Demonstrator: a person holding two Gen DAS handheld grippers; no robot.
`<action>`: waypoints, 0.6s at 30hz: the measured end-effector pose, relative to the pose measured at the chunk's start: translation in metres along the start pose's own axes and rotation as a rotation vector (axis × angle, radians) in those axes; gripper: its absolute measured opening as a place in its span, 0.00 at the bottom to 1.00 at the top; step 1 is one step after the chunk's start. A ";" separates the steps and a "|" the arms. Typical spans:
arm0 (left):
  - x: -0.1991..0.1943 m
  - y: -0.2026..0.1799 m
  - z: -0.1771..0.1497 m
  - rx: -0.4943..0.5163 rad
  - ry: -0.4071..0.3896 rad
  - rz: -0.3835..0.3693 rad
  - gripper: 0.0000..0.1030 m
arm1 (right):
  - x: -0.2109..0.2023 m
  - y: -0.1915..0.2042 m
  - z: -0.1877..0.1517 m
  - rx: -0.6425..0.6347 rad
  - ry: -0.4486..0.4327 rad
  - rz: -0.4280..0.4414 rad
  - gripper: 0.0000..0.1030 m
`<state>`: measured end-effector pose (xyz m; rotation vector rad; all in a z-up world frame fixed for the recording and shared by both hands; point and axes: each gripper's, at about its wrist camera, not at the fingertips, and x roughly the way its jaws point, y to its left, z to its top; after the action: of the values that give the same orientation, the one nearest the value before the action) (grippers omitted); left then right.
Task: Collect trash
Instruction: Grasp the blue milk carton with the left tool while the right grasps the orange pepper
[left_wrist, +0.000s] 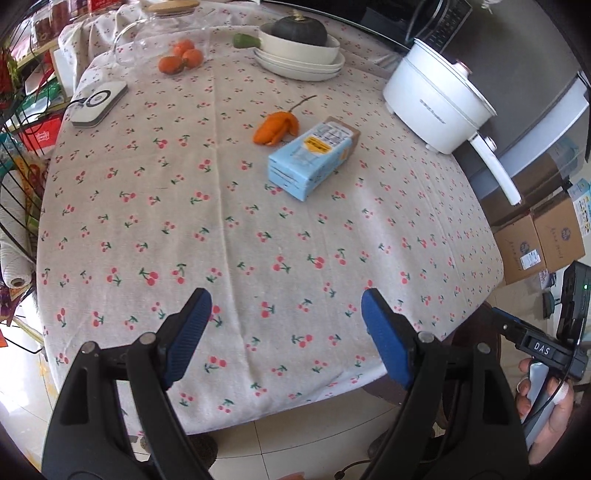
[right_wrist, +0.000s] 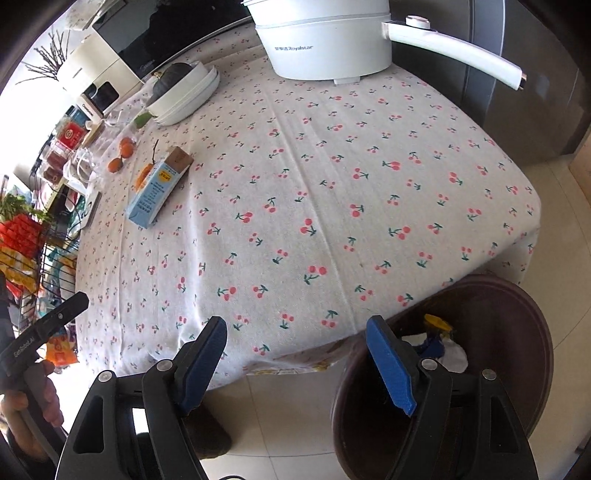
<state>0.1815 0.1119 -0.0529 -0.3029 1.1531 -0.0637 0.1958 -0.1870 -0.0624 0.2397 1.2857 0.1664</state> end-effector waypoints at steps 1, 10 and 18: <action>0.002 0.005 0.007 -0.006 -0.001 0.004 0.81 | 0.002 0.002 0.003 -0.001 0.002 -0.001 0.77; 0.047 -0.018 0.080 0.158 -0.011 0.056 0.81 | 0.016 -0.001 0.031 -0.012 0.000 -0.052 0.77; 0.101 -0.046 0.118 0.196 0.027 0.065 0.71 | 0.020 -0.018 0.044 0.010 0.000 -0.076 0.77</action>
<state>0.3341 0.0708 -0.0864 -0.0904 1.1727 -0.1229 0.2439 -0.2029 -0.0740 0.1993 1.2942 0.0947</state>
